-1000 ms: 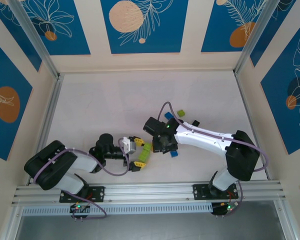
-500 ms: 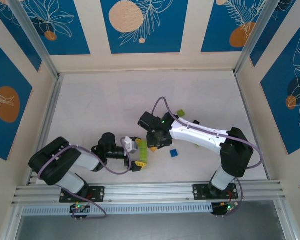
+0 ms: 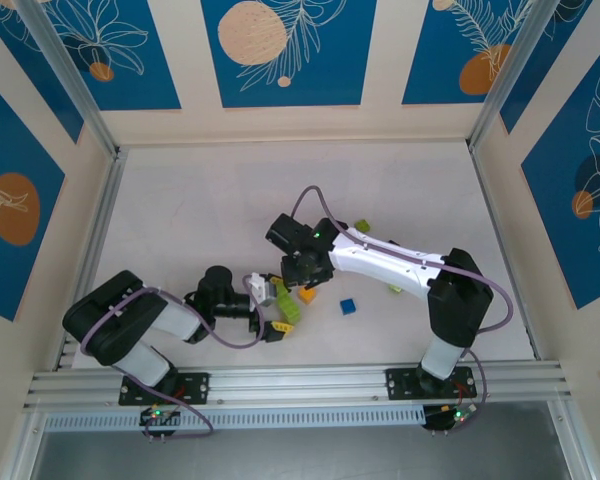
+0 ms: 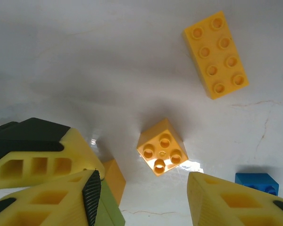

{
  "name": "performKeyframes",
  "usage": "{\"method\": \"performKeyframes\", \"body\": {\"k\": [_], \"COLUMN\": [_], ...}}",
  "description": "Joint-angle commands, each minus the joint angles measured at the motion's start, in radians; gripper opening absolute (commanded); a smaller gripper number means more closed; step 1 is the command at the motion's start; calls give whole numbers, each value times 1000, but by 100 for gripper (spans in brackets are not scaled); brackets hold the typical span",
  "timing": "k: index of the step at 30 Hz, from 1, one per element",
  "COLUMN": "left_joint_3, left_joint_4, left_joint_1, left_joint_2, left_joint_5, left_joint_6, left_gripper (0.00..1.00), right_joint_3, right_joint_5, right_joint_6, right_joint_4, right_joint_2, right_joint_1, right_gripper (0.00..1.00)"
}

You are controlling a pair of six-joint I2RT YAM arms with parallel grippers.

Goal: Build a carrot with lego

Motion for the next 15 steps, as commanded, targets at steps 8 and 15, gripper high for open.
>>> {"method": "performKeyframes", "body": {"k": [8, 15], "left_joint_3": [11, 11], "left_joint_4": [48, 50], "left_joint_1": [20, 24], "left_joint_2": [3, 2], "left_joint_5": [-20, -31], "left_joint_6": [5, 2], "left_gripper": [99, 99], "right_joint_3": [48, 68], "right_joint_5": [-71, -96], "right_joint_6": [-73, -98], "right_joint_4": [26, 23], "right_joint_2": [19, 23], "right_joint_1": [21, 40], "right_gripper": [53, 53]}}
